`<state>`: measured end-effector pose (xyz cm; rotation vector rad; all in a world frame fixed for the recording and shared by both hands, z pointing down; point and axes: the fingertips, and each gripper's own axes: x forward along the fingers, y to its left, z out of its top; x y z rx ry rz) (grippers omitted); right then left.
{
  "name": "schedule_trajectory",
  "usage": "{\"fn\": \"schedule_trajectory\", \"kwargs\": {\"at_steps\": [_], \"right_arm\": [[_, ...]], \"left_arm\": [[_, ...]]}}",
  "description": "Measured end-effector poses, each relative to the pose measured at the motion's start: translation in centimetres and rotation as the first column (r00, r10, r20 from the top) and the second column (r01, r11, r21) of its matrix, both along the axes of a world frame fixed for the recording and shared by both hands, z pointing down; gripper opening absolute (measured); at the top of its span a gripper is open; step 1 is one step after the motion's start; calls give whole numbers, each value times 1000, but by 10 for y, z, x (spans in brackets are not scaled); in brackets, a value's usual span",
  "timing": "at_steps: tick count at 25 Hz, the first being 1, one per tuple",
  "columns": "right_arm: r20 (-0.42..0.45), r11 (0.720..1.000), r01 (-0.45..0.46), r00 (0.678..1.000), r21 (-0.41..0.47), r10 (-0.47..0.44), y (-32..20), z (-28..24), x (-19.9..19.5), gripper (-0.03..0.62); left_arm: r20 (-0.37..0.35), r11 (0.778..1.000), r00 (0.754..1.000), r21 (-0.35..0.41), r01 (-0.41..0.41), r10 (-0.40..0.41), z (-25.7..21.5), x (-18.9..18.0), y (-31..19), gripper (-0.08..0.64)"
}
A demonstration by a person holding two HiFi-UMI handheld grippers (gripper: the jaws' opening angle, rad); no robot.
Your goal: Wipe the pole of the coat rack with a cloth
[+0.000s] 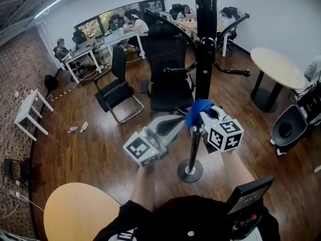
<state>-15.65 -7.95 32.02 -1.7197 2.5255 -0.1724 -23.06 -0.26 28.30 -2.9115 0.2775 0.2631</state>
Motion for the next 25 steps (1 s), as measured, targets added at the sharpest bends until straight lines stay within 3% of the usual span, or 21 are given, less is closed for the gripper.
{"fn": "schedule_trajectory", "kwargs": {"at_steps": [2,5,9,11,14,16,18,23,25], "right_arm": [[1,991,-19,1000,136,19,-2,-68,6,29],[-46,949,-41,997,313,58,-5,-157,2,29],[-105,893,21,994,449,29,33,-232,-27,29],[-122,852,104,991,513,-48,73,-258,-49,29],[-175,759,187,980,624,-97,132,-286,-75,29],[-204,733,198,976,651,-83,147,-293,-81,29],[-187,745,174,980,643,-68,139,-291,-73,29],[-52,892,-17,998,451,46,39,-226,-4,29],[-52,928,-83,993,363,109,8,-182,12,28]], "left_arm": [[1,1000,1000,3,-1,1,-1,1,-1,0],[0,1000,1000,10,2,-2,-5,-1,-4,0],[-4,1000,1000,25,-4,4,-10,-5,4,0],[3,999,1000,32,3,-3,-11,-8,6,0],[-8,1000,1000,29,6,-6,-15,-10,6,0],[-7,1000,1000,28,5,-5,-16,-10,5,0],[-7,1000,1000,26,6,-6,-17,-11,6,0],[-3,1000,1000,30,-6,6,-19,-2,9,0],[-4,999,1000,34,-13,13,-17,-5,12,0]]}}
